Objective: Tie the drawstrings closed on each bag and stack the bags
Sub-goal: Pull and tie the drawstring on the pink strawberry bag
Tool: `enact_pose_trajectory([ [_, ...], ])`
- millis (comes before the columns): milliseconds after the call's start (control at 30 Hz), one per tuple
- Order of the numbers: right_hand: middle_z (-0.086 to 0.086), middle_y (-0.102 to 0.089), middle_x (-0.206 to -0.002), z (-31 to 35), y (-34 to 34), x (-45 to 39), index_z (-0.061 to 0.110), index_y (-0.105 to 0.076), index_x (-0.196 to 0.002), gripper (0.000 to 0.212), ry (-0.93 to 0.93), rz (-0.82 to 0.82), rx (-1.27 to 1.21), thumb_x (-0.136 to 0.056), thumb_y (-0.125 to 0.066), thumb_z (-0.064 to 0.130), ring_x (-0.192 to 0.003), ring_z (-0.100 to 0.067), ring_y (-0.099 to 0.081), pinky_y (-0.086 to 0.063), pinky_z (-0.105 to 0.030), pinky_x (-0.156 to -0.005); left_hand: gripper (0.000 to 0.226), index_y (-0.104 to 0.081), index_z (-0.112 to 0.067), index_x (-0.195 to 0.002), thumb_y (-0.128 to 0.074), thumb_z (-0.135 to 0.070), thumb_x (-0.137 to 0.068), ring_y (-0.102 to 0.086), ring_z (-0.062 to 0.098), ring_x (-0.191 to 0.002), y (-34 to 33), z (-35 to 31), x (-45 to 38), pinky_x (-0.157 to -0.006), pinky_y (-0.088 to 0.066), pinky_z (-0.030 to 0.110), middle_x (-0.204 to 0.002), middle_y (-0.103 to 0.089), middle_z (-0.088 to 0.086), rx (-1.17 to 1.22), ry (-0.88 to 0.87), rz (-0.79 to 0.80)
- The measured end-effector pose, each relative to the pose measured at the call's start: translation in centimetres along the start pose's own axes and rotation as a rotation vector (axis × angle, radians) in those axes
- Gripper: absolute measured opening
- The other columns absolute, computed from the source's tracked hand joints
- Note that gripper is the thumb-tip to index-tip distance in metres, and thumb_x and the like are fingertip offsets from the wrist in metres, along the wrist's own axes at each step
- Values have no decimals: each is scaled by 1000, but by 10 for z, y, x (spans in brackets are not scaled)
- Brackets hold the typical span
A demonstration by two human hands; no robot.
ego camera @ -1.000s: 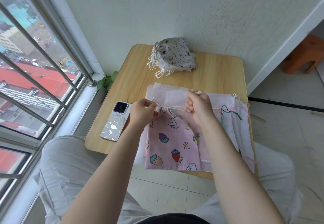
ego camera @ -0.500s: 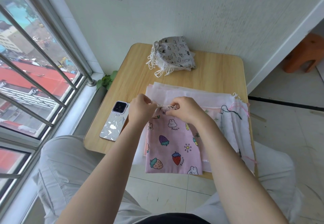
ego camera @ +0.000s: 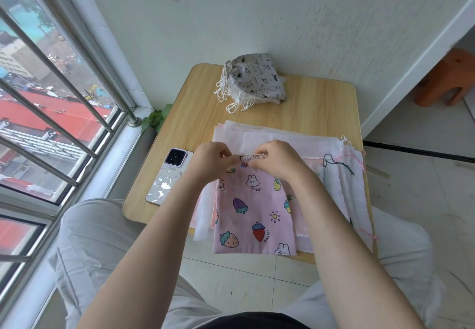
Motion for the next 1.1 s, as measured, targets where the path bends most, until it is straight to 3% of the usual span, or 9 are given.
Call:
enact_pose_trajectory([
  [133, 18, -54, -82, 1, 0, -1, 27, -72, -98, 16, 16, -37, -124, -86, -69, 37, -78, -2, -51, -37, -17, -62, 34, -67, -5, -80, -57, -35, -93, -45, 10, -58, -4, -4, 2, -52, -33, 24, -62, -50, -6, 106, 42, 71],
  [267, 14, -53, -77, 3, 2, -1, 26, -75, -94, 15, 4, -74, -96, -82, -73, 35, -76, -7, -51, -34, -21, -58, 33, -63, -10, -70, -53, -28, -95, -37, 9, -48, -8, -3, 8, -51, -31, 24, -53, -43, -8, 315, 118, 103],
  [367, 8, -57, -66, -1, 7, 0, 24, -75, -83, 17, -13, -93, -186, -77, -80, 39, -62, -10, -50, -36, -26, -55, 32, -62, 0, -73, -54, -23, -93, -32, 9, -44, -4, 9, 10, -46, -28, 22, -53, -39, -4, 325, 174, 43],
  [500, 12, -46, -65, -8, 5, 0, 22, -71, -89, 22, -39, -124, -213, -78, -80, 39, -58, -4, -42, -32, -23, -51, 30, -68, 1, -82, -57, -25, -92, -38, 12, -52, -9, 18, 10, -47, -32, 21, -64, -51, 2, 363, 226, 55],
  [633, 12, -45, -66, -11, -1, 2, 22, -70, -90, 25, -53, -96, -171, -77, -79, 41, -58, -5, -42, -30, -24, -51, 28, -73, -2, -85, -62, -27, -92, -48, 1, -49, -11, 10, 12, -49, -37, 14, -67, -64, -6, 575, 187, 100],
  [767, 11, -50, -68, -6, -5, 1, 23, -72, -87, 23, -48, -44, -159, -75, -81, 41, -60, -8, -48, -31, -22, -49, 22, -77, -13, -91, -60, -27, -95, -48, 13, -60, -21, -3, 11, -54, -37, 23, -70, -58, 3, 767, 106, 209],
  [867, 9, -50, -66, 0, -9, 0, 19, -69, -83, 19, -29, -4, -165, -80, -78, 35, -59, -8, -48, -35, -22, -51, 21, -76, -12, -100, -56, -20, -98, -49, 7, -56, -29, -10, 11, -50, -35, 18, -74, -61, 4, 731, 92, 211],
  [967, 6, -50, -63, 0, -10, 3, 12, -69, -89, 18, -42, 68, -166, -88, -68, 30, -56, -11, -48, -35, -22, -49, 16, -77, -10, -99, -66, -20, -93, -57, 2, -55, -26, -12, 9, -53, -42, 14, -74, -68, 1, 665, 122, 110],
  [1100, 1, -58, -69, -6, -7, 3, 8, -69, -79, 26, -56, 128, -42, -87, -68, 33, -64, -15, -52, -39, -25, -57, 16, -78, -13, -84, -77, -29, -83, -57, 14, -60, -23, -3, 4, -61, -47, 28, -71, -70, 7, 513, 181, 24],
])
Point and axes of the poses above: each hand's wrist, its own x-axis away from the middle knuckle, its own y-axis out of the back of the hand, z = x × y, the point moved 9 cm from there along -x, towards the middle knuckle
